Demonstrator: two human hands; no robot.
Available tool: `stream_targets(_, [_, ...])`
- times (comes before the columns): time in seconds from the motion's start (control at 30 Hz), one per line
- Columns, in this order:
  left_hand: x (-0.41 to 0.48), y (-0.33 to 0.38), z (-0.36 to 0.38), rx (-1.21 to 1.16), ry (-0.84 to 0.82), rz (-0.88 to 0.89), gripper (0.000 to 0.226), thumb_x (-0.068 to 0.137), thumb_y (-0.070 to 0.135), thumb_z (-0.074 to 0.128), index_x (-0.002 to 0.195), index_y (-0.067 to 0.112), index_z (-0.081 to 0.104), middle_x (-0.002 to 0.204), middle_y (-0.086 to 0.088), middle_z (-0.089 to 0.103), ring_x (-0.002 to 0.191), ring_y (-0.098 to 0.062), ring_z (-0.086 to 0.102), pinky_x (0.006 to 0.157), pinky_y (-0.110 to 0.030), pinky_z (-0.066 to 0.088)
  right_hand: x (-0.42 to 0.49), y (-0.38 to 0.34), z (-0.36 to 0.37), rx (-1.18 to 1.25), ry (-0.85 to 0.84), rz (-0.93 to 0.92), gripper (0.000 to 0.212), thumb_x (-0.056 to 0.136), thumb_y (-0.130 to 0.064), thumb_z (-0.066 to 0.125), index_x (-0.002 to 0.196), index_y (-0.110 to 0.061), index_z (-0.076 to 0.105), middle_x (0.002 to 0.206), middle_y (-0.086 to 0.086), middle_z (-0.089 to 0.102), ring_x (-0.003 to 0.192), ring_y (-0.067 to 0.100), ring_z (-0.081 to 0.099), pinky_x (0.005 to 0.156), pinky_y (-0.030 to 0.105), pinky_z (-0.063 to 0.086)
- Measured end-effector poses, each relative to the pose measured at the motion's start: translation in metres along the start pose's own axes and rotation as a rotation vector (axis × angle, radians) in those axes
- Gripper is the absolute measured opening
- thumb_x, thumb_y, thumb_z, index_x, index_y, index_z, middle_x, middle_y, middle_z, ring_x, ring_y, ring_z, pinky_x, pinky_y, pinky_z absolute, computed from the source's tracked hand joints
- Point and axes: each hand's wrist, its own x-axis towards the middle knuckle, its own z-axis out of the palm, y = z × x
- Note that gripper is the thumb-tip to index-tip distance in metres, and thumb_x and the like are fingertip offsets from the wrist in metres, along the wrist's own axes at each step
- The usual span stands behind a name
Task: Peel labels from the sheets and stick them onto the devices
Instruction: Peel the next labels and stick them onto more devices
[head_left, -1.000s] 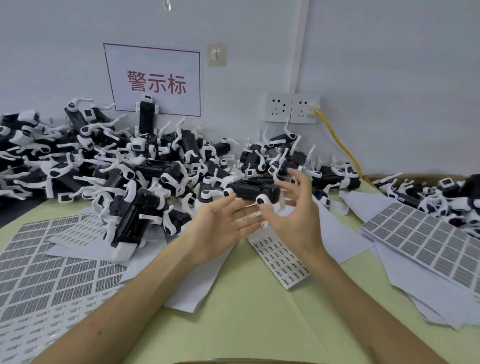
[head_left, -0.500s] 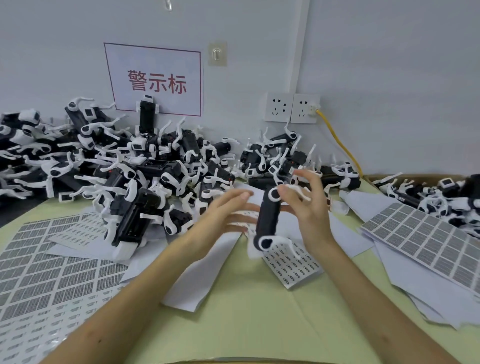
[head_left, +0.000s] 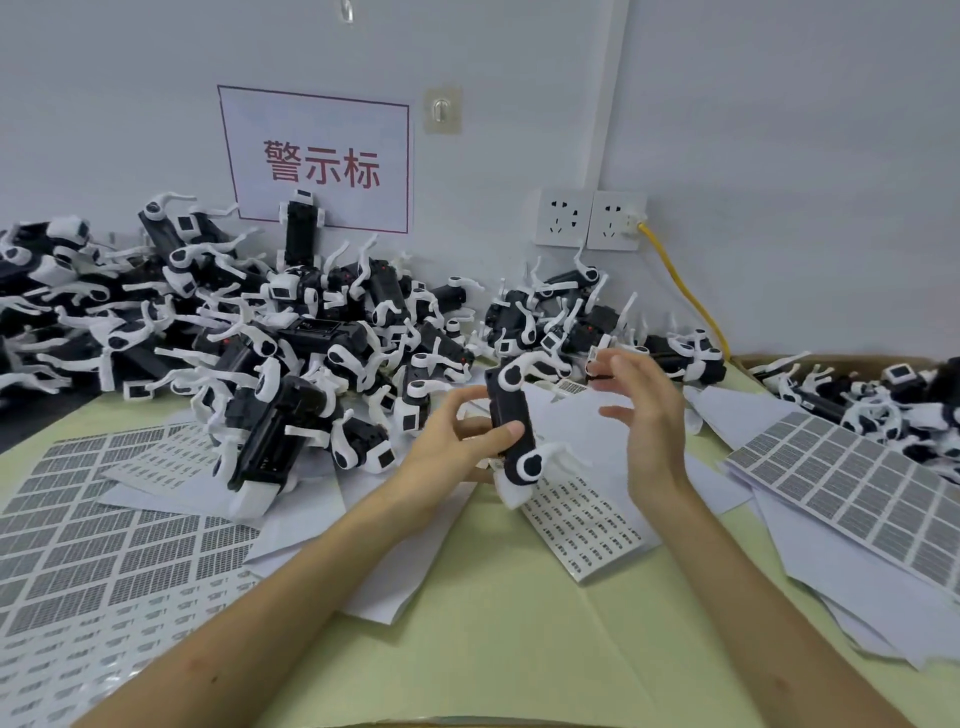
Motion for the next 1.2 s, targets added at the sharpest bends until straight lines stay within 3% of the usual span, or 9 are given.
stream_targets(0.1, [0.002,0.000,-0.002,-0.026,0.070,0.035,0.055,0.092,0.017,0.078,0.135,0.030,0.047,0.113,-0.006,0.079,0.099,-0.021,0.077,0.071,-0.032,0.061,0.002,-0.004,0.000,0.061,-0.121,0.079,0.022,0.091,-0.032,0.058,0.088,-0.019,0.076,0.085,0.006,0.074,0.074,0.017,0.064,0.066,0.029,0.046])
stream_targets(0.2, [0.002,0.000,-0.002,-0.008,0.101,0.074,0.061,0.088,0.016,0.082,0.135,0.035,0.047,0.112,-0.005,0.078,0.098,-0.023,0.077,0.070,-0.033,0.062,-0.004,-0.001,0.007,0.005,-0.338,0.154,0.017,0.084,-0.032,0.066,0.087,-0.020,0.078,0.087,0.004,0.074,0.078,0.015,0.064,0.072,0.028,0.046])
stream_targets(0.27, [0.002,-0.001,-0.001,0.033,0.108,0.097,0.069,0.086,0.017,0.084,0.140,0.034,0.045,0.113,-0.006,0.078,0.098,-0.024,0.076,0.073,-0.036,0.064,-0.009,0.002,0.011,-0.014,-0.387,0.150,0.010,0.082,-0.028,0.073,0.088,-0.022,0.079,0.089,0.000,0.075,0.084,0.012,0.067,0.079,0.026,0.049])
stream_targets(0.3, [0.002,-0.002,-0.001,0.052,0.110,0.108,0.072,0.086,0.017,0.085,0.142,0.035,0.044,0.113,-0.006,0.078,0.097,-0.024,0.077,0.073,-0.037,0.064,-0.011,0.002,0.012,-0.008,-0.394,0.143,0.004,0.084,-0.023,0.076,0.086,-0.023,0.079,0.090,-0.001,0.075,0.086,0.011,0.068,0.083,0.027,0.051])
stream_targets(0.37, [0.001,-0.002,0.001,0.085,0.108,0.139,0.073,0.085,0.015,0.085,0.142,0.035,0.044,0.110,-0.006,0.078,0.091,-0.023,0.077,0.069,-0.034,0.063,-0.013,0.004,0.013,-0.019,-0.398,0.112,0.014,0.090,-0.014,0.075,0.083,-0.024,0.080,0.089,-0.004,0.075,0.089,0.009,0.070,0.087,0.027,0.053])
stream_targets(0.47, [0.000,-0.001,0.003,0.129,0.108,0.175,0.075,0.084,0.013,0.086,0.143,0.034,0.044,0.109,-0.011,0.076,0.086,-0.027,0.076,0.063,-0.034,0.062,-0.014,0.005,0.013,-0.039,-0.400,0.083,0.019,0.093,-0.014,0.073,0.081,-0.027,0.079,0.084,-0.007,0.073,0.085,0.005,0.069,0.080,0.021,0.055])
stream_targets(0.77, [-0.002,-0.002,0.005,0.307,0.156,0.261,0.078,0.079,0.024,0.091,0.143,0.039,0.049,0.111,-0.004,0.073,0.092,-0.033,0.071,0.079,-0.054,0.062,-0.017,0.007,0.017,-0.104,-0.352,0.040,0.011,0.094,-0.014,0.073,0.085,-0.019,0.076,0.084,-0.009,0.073,0.082,0.007,0.067,0.079,0.020,0.051])
stream_targets(0.97, [-0.001,-0.005,0.004,0.404,0.183,0.325,0.077,0.077,0.029,0.093,0.140,0.039,0.050,0.116,0.004,0.070,0.086,-0.018,0.068,0.086,-0.036,0.059,-0.017,0.007,0.019,-0.140,-0.341,0.025,0.013,0.095,-0.011,0.071,0.084,-0.017,0.074,0.077,-0.015,0.071,0.071,0.000,0.064,0.067,0.012,0.047])
stream_targets(1.2, [0.001,-0.010,0.002,0.487,0.195,0.363,0.080,0.075,0.036,0.093,0.141,0.041,0.048,0.121,0.014,0.066,0.087,-0.017,0.069,0.088,-0.037,0.058,-0.017,0.009,0.019,-0.167,-0.321,0.045,0.013,0.094,-0.015,0.072,0.084,-0.021,0.075,0.082,-0.008,0.074,0.074,0.009,0.065,0.068,0.017,0.049])
